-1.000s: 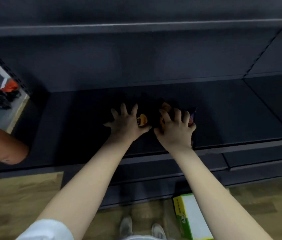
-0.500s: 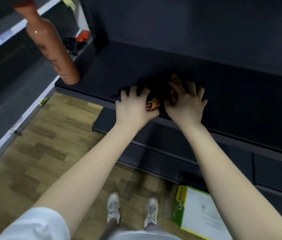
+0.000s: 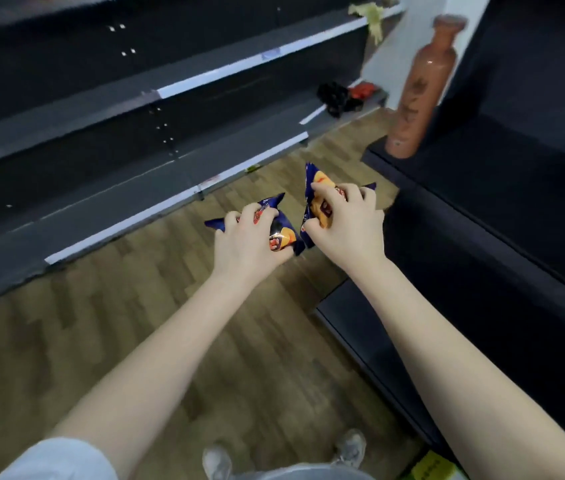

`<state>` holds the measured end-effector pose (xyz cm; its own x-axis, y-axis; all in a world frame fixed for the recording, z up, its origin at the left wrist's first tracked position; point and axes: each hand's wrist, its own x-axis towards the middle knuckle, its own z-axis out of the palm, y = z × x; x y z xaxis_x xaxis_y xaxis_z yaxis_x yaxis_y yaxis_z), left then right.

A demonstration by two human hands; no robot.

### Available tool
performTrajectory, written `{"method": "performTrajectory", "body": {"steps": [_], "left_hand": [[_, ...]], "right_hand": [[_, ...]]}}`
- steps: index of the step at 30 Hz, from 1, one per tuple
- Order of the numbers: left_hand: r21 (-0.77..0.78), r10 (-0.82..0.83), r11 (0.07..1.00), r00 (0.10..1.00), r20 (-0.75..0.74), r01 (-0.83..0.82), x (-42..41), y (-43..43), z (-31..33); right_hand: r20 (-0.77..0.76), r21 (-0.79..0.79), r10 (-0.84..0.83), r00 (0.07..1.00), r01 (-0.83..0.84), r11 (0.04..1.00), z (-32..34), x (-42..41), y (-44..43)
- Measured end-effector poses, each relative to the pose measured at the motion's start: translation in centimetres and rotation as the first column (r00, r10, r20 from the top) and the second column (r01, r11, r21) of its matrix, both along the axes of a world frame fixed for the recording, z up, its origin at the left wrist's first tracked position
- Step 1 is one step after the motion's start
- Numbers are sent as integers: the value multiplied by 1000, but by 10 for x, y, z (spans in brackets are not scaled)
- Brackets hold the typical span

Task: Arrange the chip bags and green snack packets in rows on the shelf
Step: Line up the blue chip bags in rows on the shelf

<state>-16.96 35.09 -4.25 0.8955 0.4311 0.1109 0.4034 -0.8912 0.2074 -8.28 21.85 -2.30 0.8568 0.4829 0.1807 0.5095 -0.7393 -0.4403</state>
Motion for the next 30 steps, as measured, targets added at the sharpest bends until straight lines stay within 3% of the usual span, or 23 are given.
{"method": "performTrajectory", "body": {"steps": [6, 13, 20, 30], "left_hand": [[44, 305, 951, 952, -6, -305, -154, 154, 4], [98, 615, 786, 788, -28, -610, -326, 282, 16], [102, 826, 562, 564, -15, -821, -442, 344, 14], [109, 962, 271, 273, 7, -956, -514, 455, 11]], "right_hand": [[30, -23, 321, 947, -320, 947, 3, -115, 180], [97, -40, 656, 749, -655, 754, 13, -269, 349], [85, -85, 842, 533, -838, 539, 9, -363, 450], [75, -112, 973, 219, -968, 226, 4, -439, 616]]}}
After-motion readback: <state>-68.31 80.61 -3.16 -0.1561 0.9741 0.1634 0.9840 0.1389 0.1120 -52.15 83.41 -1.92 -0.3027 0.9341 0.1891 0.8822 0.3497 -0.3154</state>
